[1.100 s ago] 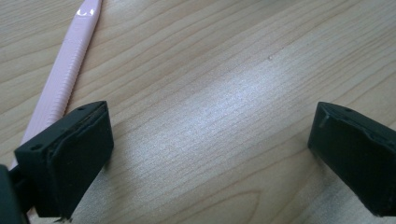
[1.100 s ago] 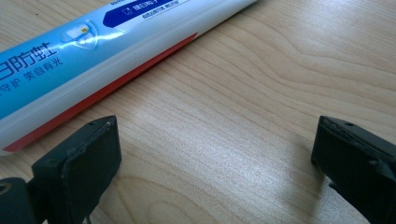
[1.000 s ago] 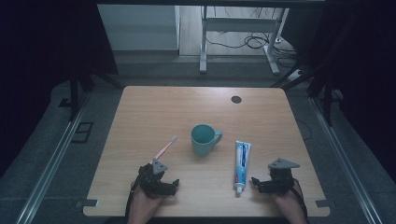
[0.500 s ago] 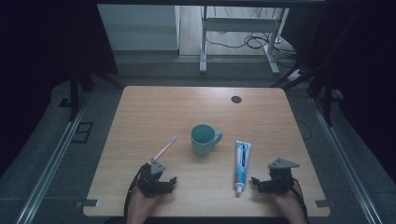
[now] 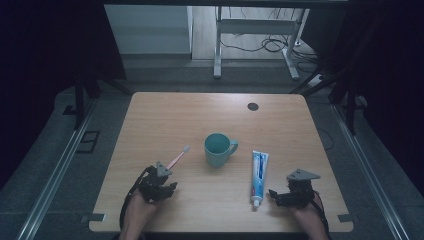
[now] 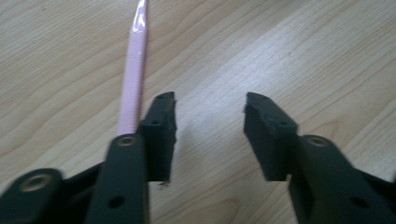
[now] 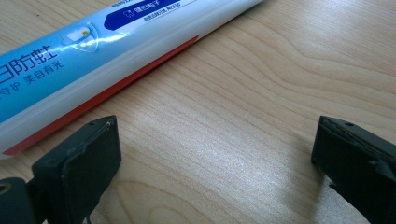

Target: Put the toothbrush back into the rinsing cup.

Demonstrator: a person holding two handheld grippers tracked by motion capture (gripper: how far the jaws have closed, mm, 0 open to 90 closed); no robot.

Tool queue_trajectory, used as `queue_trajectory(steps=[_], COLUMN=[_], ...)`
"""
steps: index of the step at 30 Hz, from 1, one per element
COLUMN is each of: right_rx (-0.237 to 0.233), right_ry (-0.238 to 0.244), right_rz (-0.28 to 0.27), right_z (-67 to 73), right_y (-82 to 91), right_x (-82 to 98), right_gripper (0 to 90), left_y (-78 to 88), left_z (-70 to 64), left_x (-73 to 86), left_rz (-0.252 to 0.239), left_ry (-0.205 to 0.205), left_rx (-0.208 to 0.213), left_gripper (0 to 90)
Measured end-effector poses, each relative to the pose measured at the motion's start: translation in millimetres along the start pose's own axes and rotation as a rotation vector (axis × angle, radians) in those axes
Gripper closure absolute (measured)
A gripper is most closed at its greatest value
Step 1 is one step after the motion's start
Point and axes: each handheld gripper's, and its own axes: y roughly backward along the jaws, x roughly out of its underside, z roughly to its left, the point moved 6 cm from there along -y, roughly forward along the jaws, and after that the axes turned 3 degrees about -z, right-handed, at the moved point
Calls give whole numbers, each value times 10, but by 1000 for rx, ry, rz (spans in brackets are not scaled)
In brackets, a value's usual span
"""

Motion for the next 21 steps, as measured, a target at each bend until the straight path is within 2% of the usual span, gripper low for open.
queue_trajectory(steps=[1,2,4,5,6,7,10,15,16,17,21], right_rx=[0,0,0,-1,0,0,0,0,0,0,0], right_ry=[0,1,1,1,2,4,3,5,5,5,2], right_rz=[0,0,0,0,0,-2,-1,-2,-2,-2,0], right_z=[0,-1,0,0,-1,-3,-2,-4,-4,-4,-1], right_y=[0,0,0,0,0,-1,0,-1,-1,-1,-1], right_x=[0,0,0,0,0,-1,-1,-1,-1,-1,-1], right_gripper=[14,13,13,13,14,13,14,14,14,14,14], left_y=[11,37,44,49,49,52,52,23,23,23,-21], left_z=[20,81,106,148,148,192,249,364,364,394,492], left_x=[-14,-43,-54,-71,-71,-88,-120,-176,-176,-184,-234], left_rz=[10,49,68,111,111,156,213,289,289,311,388], left_ry=[1,-5,-10,-12,-12,-31,-42,-43,-43,-53,-46], left_rx=[5,20,33,51,51,52,71,72,72,76,82], left_gripper=[576,605,624,649,663,676,697,697,697,697,697])
